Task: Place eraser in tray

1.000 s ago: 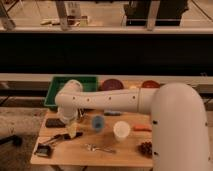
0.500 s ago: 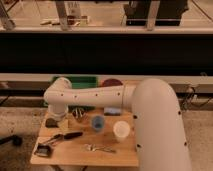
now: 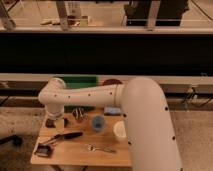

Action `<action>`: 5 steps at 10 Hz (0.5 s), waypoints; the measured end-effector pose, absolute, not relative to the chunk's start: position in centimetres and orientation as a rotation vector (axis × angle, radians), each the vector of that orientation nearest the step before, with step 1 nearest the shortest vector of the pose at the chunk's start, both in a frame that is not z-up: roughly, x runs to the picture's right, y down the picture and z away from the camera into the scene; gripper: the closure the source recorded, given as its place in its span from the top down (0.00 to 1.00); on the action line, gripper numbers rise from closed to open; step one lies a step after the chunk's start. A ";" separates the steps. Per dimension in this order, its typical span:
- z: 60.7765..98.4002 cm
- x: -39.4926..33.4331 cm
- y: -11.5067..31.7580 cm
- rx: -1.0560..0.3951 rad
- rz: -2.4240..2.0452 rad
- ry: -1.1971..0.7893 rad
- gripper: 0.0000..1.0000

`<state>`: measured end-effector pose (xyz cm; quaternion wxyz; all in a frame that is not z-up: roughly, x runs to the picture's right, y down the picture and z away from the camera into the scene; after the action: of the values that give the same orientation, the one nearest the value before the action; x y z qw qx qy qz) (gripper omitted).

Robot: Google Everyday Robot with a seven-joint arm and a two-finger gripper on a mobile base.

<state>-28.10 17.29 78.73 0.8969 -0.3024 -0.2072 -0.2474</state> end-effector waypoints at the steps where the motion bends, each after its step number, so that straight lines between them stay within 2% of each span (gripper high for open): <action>1: 79.0 -28.3 17.3 -0.631 -0.487 -0.416 0.80; 5: 80.1 -28.9 17.3 -0.624 -0.425 -0.401 0.80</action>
<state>-28.89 17.26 80.10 0.9099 -0.3028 -0.1946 -0.2063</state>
